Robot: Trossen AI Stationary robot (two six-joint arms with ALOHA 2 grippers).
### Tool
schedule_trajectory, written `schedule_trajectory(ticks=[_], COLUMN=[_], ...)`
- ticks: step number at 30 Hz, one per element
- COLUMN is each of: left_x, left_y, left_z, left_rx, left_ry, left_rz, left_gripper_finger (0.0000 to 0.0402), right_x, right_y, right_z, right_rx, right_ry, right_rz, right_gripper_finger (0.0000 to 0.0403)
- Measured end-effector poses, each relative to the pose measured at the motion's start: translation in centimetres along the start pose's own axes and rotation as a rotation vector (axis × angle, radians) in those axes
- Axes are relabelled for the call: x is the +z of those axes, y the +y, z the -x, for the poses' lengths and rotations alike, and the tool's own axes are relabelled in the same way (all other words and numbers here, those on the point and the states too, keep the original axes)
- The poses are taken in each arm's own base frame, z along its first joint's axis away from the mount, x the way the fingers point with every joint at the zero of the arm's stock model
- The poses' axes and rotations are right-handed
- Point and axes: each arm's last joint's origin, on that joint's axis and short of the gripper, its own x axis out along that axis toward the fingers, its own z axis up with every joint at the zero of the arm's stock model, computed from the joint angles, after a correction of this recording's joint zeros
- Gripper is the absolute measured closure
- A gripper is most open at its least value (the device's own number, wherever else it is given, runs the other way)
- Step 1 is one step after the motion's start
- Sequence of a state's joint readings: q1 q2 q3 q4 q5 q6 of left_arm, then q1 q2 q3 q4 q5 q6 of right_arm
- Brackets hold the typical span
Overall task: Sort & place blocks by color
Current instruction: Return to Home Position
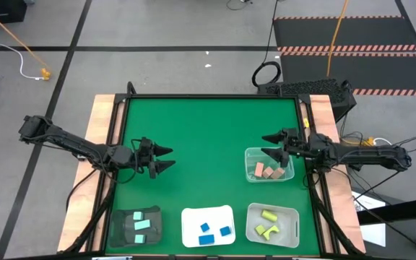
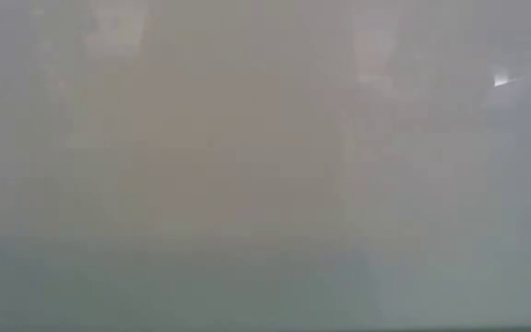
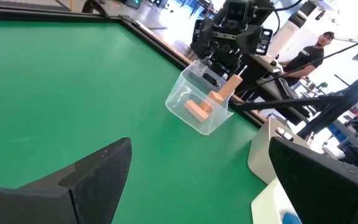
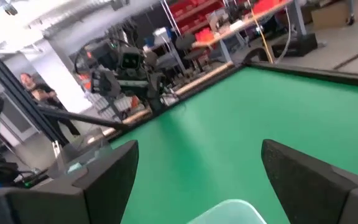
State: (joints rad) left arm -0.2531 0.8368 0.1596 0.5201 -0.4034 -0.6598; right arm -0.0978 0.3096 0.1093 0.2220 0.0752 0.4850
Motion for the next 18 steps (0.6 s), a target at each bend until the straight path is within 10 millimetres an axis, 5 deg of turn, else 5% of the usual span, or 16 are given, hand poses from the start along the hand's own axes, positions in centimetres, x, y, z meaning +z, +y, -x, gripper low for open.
schedule_trajectory(ticks=[6, 18], left_x=[0.0, 0.0], left_y=[0.0, 0.0], left_z=[0.0, 0.0], left_rx=[0.000, -0.001], left_ry=[0.000, 0.000], left_rz=[0.005, -0.013], left_gripper_finger=[0.0023, 0.0023], right_x=[0.8, 0.7], right_y=[0.4, 0.3], right_z=[0.1, 0.1], right_rx=[0.080, 0.051], right_ry=[-0.153, -0.164], right_rz=[-0.014, 0.009], right_gripper_finger=[0.0073, 0.0073])
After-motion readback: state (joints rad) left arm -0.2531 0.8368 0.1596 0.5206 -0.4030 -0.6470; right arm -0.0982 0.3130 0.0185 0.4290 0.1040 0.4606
